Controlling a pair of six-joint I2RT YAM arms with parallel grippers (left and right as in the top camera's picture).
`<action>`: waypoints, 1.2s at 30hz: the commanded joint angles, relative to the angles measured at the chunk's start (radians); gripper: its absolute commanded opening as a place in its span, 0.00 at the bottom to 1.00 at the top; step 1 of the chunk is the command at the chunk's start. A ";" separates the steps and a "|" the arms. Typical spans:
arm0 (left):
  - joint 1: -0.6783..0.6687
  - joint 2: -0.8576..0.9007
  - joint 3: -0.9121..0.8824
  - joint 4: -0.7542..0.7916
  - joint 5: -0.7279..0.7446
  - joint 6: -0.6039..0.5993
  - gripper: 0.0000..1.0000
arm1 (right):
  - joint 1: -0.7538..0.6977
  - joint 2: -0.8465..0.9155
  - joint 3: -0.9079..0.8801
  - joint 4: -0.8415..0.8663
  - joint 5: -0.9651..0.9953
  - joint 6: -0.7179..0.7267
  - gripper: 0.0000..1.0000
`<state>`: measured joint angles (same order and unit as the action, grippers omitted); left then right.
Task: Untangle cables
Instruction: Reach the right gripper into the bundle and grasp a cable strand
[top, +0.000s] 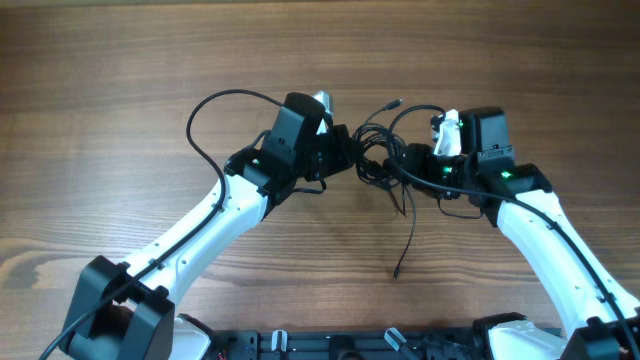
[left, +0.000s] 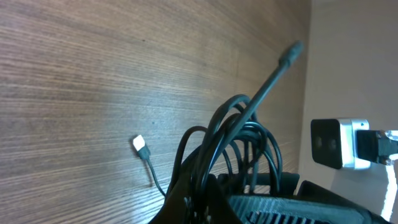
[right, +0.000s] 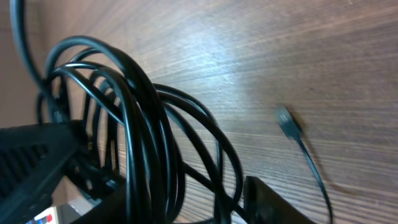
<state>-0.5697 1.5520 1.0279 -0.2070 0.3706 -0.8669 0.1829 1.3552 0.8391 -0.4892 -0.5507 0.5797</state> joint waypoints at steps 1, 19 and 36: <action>0.015 -0.015 0.008 -0.001 0.023 -0.001 0.04 | 0.003 0.016 0.019 -0.035 0.103 0.000 0.52; 0.232 -0.054 0.008 0.008 0.521 0.071 0.04 | 0.003 0.016 0.019 -0.128 0.245 -0.004 0.18; 0.232 -0.054 0.008 -0.456 -0.320 0.339 0.71 | 0.003 0.016 0.019 -0.253 0.463 -0.002 0.09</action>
<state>-0.3393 1.5238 1.0294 -0.6666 0.0731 -0.5392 0.1871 1.3605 0.8509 -0.7437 -0.1059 0.5789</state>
